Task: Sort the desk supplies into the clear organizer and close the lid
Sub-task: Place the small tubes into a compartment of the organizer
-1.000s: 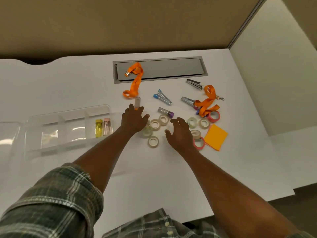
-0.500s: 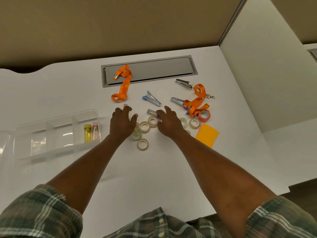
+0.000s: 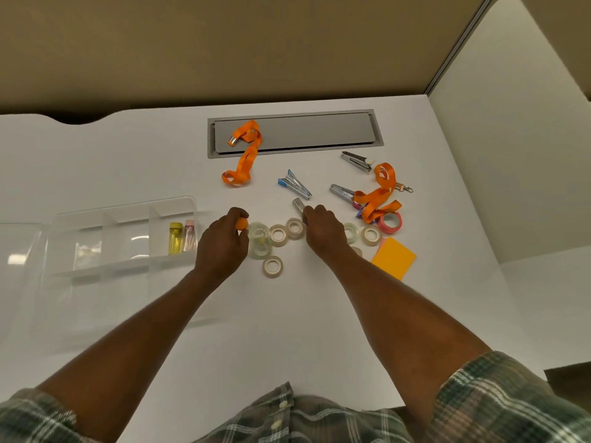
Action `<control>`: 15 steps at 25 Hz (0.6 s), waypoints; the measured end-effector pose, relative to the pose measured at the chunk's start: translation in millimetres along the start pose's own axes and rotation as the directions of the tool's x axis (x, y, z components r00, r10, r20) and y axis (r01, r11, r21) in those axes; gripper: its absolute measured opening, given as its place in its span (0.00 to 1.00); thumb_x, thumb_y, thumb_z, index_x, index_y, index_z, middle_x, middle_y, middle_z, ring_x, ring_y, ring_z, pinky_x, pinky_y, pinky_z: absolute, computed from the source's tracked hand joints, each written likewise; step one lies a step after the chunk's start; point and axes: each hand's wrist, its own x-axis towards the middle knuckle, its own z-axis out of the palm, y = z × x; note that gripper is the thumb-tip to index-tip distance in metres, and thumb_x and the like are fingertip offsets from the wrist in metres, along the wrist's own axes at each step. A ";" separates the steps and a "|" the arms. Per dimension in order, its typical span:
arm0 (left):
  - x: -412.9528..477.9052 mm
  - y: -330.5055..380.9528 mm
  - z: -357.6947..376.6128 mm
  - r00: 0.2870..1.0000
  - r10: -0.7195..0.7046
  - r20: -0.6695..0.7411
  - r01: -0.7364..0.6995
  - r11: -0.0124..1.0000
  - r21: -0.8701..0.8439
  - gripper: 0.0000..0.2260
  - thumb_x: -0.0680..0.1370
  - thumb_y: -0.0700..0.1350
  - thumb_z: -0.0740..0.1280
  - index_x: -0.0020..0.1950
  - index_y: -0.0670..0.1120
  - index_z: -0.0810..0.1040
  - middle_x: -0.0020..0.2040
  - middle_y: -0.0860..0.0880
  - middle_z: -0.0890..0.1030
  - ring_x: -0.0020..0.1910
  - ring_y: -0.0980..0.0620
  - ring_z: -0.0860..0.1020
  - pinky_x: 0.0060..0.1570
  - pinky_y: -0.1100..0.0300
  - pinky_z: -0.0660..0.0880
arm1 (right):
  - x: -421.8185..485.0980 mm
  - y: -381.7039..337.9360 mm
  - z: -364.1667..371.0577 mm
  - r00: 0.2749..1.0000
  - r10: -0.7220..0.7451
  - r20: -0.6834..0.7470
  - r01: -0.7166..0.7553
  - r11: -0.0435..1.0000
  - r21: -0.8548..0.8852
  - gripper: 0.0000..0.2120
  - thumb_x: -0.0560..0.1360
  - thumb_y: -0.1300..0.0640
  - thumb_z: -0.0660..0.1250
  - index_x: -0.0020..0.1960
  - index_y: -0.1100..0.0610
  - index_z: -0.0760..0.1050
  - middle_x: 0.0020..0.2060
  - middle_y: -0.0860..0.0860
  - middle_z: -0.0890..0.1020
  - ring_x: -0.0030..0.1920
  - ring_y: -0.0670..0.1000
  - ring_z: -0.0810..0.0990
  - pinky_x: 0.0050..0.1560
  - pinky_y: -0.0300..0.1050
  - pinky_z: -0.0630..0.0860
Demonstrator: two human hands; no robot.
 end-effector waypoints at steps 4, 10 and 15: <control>-11.6 -8.1 -15.8 0.999 -0.046 -0.020 0.045 0.998 -0.035 0.09 0.78 0.45 0.66 0.57 0.47 0.73 0.36 0.50 0.81 0.35 0.47 0.79 0.34 0.55 0.75 | -5.8 4.9 8.8 0.996 0.069 -0.060 -0.068 0.998 0.008 0.07 0.78 0.62 0.61 0.56 0.58 0.72 0.48 0.56 0.76 0.47 0.57 0.78 0.37 0.46 0.67; -16.8 -27.4 -50.7 0.969 -0.114 -0.218 0.057 0.965 -0.255 0.09 0.76 0.46 0.70 0.54 0.47 0.77 0.47 0.52 0.80 0.41 0.54 0.77 0.40 0.63 0.75 | -3.1 -18.8 -6.1 0.955 0.220 -0.199 -0.118 0.898 0.424 0.11 0.71 0.61 0.67 0.52 0.54 0.71 0.45 0.54 0.76 0.43 0.53 0.76 0.40 0.46 0.74; -10.1 -69.3 -81.6 0.915 -0.232 -0.331 0.138 0.949 -0.283 0.13 0.79 0.43 0.66 0.63 0.44 0.76 0.53 0.45 0.79 0.46 0.51 0.79 0.46 0.60 0.77 | 3.6 -86.2 -29.0 0.945 0.128 -0.301 0.117 0.727 0.677 0.11 0.76 0.61 0.67 0.57 0.58 0.79 0.49 0.50 0.80 0.47 0.50 0.80 0.45 0.29 0.73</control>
